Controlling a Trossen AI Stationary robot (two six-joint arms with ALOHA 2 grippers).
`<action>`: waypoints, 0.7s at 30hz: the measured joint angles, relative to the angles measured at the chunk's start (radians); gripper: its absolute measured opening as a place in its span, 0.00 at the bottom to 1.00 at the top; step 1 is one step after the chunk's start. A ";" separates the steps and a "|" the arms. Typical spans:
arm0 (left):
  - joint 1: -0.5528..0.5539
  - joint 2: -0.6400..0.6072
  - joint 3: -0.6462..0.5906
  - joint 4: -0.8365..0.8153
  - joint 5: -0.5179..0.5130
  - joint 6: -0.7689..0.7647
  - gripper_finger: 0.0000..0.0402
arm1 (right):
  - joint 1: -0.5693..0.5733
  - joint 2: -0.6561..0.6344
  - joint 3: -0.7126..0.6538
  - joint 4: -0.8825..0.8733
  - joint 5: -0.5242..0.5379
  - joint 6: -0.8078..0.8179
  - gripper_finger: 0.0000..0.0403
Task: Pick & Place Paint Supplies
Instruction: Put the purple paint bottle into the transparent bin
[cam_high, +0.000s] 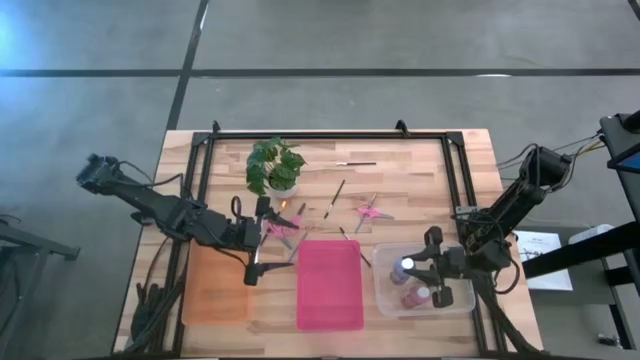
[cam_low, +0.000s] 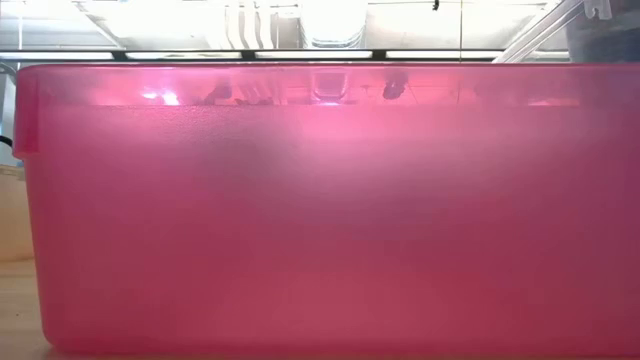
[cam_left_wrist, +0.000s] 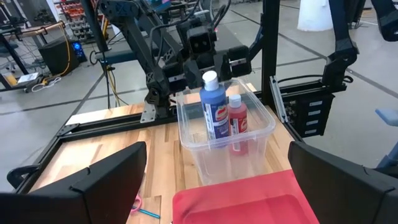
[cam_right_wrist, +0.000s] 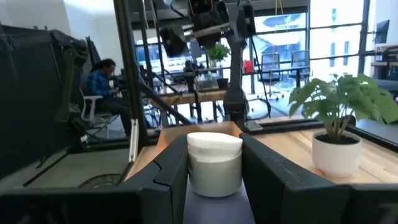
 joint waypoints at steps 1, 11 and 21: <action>0.000 0.004 0.000 0.000 0.000 0.000 1.00 | 0.000 -0.003 0.001 0.000 0.000 -0.003 0.28; 0.001 0.060 -0.001 0.022 0.000 0.000 1.00 | 0.000 0.005 0.005 -0.005 -0.001 0.009 0.28; 0.005 0.119 -0.002 0.053 0.000 0.019 1.00 | 0.000 -0.003 0.017 -0.020 -0.003 -0.002 0.28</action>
